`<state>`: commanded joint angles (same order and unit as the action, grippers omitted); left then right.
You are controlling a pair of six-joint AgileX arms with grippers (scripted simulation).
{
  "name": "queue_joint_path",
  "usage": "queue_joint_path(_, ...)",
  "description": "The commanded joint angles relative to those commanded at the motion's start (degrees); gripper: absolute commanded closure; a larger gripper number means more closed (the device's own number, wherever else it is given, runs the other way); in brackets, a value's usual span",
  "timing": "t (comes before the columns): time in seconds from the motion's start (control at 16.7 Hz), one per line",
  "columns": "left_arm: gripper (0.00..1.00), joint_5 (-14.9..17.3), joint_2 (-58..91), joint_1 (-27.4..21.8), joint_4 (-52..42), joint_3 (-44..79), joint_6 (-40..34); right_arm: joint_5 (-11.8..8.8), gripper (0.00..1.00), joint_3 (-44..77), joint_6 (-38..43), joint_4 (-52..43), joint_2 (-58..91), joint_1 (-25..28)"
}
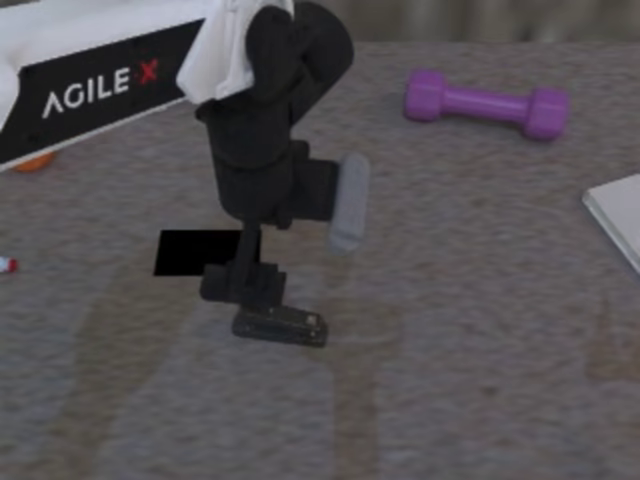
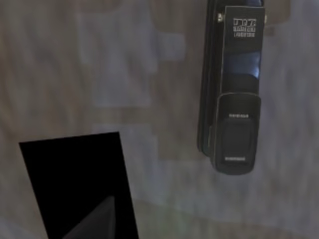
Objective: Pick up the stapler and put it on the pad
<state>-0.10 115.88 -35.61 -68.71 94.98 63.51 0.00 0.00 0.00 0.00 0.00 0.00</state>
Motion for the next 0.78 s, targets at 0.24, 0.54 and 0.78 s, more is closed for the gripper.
queue_joint_path(0.24, 0.0, 0.0, -0.15, 0.28, 0.14, -0.16, -0.07, 0.0, 0.0, 0.0, 0.0, 0.0, 0.0, 0.0)
queue_joint_path(0.54, 0.0, 0.02, 2.03, 0.13, 6.72, -4.74, 0.13, 0.0, 0.0, 0.0, 0.0, 0.0, 0.0, 0.0)
queue_joint_path(0.78, 0.0, 0.04, 5.47, 0.17, 17.16, -11.23, 0.19, 0.0, 0.0, 0.0, 0.0, 0.0, 0.0, 0.0)
